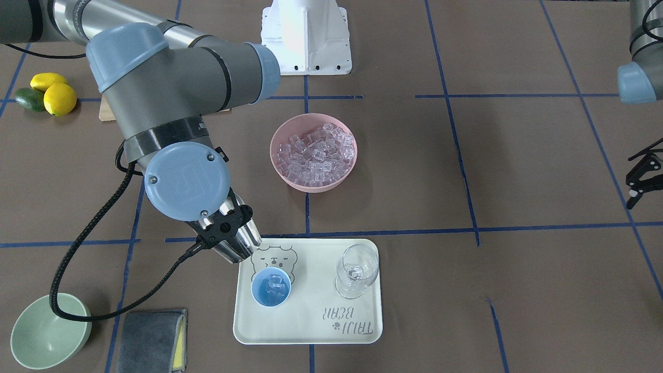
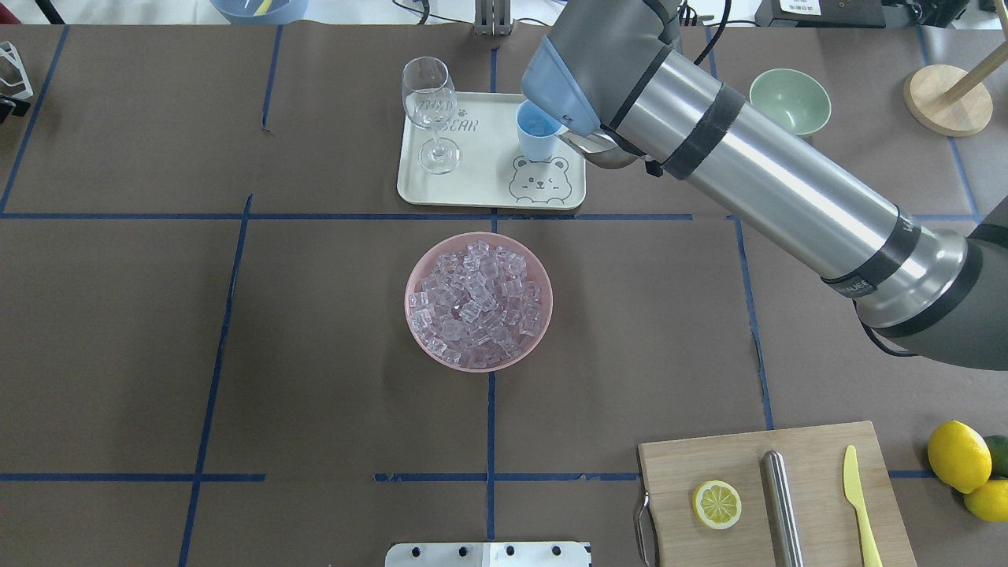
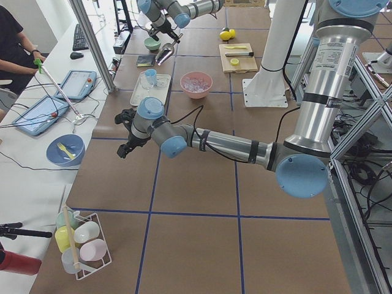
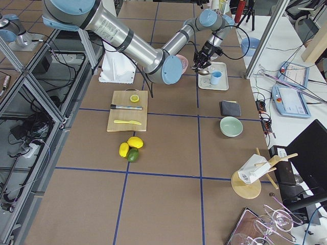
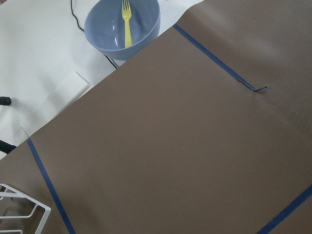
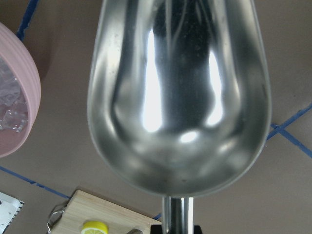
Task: Put ice in cup with scoop
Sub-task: 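Carry the empty scoop back and set it down, opening the right gripper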
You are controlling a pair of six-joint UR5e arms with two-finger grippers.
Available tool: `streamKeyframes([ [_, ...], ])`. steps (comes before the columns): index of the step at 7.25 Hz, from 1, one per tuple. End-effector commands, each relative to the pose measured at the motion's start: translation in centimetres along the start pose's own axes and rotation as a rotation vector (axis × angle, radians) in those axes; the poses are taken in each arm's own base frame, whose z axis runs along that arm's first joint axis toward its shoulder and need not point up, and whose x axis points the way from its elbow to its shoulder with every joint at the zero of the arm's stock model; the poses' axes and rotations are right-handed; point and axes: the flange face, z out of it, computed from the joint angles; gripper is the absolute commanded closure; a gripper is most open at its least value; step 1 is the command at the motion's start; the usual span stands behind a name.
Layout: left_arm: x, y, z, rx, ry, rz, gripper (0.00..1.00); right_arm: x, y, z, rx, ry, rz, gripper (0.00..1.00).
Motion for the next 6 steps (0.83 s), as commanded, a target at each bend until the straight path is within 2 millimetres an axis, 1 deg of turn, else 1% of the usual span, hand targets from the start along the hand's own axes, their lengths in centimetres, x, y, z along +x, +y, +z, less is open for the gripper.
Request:
streamKeyframes([
  [1, 0.1, -0.1, -0.1, 0.002, 0.000, -0.001, 0.00, 2.0, 3.3, 1.6, 0.050, 0.000, -0.012, 1.00],
  [2, 0.2, -0.2, -0.2, 0.005, 0.000, 0.001, 0.00, 4.2, 6.4, 3.0, 0.084, 0.003, -0.008, 1.00],
  [3, 0.2, -0.1, -0.3, 0.006, 0.000, 0.002, 0.00, 6.6, 9.8, 3.6, 0.120, 0.011, 0.011, 1.00],
  [4, 0.3, -0.1, -0.5, 0.011, -0.001, 0.003, 0.00, 9.4, 13.6, 5.0, 0.146, 0.014, 0.042, 1.00],
  [5, 0.5, -0.3, -0.8, 0.017, -0.001, 0.007, 0.00, 12.4, 16.5, 5.4, 0.199, 0.023, 0.072, 1.00],
  [6, 0.5, -0.3, -0.7, 0.015, 0.000, 0.008, 0.00, 15.8, 18.8, 6.2, 0.253, 0.031, 0.103, 1.00],
])
